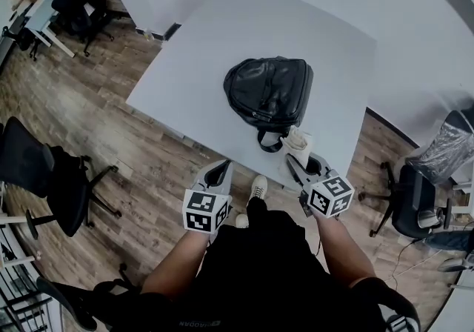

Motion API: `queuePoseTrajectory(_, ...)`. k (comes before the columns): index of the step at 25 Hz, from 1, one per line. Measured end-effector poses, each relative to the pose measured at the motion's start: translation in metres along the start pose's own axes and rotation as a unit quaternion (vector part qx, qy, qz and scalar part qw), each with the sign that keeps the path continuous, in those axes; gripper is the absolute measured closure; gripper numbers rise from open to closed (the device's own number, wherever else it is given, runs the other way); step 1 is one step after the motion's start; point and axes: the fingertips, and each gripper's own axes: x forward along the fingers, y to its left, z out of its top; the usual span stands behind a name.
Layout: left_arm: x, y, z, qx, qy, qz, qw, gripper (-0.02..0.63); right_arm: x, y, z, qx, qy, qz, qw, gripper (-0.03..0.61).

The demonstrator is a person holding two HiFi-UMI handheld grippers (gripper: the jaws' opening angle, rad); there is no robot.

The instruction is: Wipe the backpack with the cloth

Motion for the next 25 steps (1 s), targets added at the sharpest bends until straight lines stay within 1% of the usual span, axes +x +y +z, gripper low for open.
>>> queuePoseTrajectory(6,0.029,0.006,0.019,0.009,0.007,-0.009,0.9999,0.607,0.004,-0.047,0.022,0.012,-0.019,-0.035,0.999,0.485)
queuePoseTrajectory(9,0.046,0.005,0.036,0.013,0.004,-0.016,0.9998,0.607,0.006,-0.075,0.033,0.021,-0.025,-0.056,0.998,0.485)
queuePoseTrajectory(13,0.072,0.003,0.055,0.034,0.007,-0.028,0.9990,0.607,0.011,-0.112,0.044,0.017,-0.029,-0.082,0.996,0.485)
queuePoseTrajectory(15,0.086,0.003,0.059,0.039,0.013,-0.033,0.9986,0.607,0.015,-0.132,0.050,0.006,-0.030,-0.097,0.995,0.485)
queuePoseTrajectory(20,0.125,0.002,0.069,0.057,0.037,-0.039,0.9969,0.606,0.025,-0.187,0.064,-0.051,-0.027,-0.137,0.989,0.485)
queuePoseTrajectory(25,0.158,0.002,0.077,0.069,0.060,-0.041,0.9950,0.607,0.046,-0.245,0.074,-0.093,-0.013,-0.163,0.982,0.485)
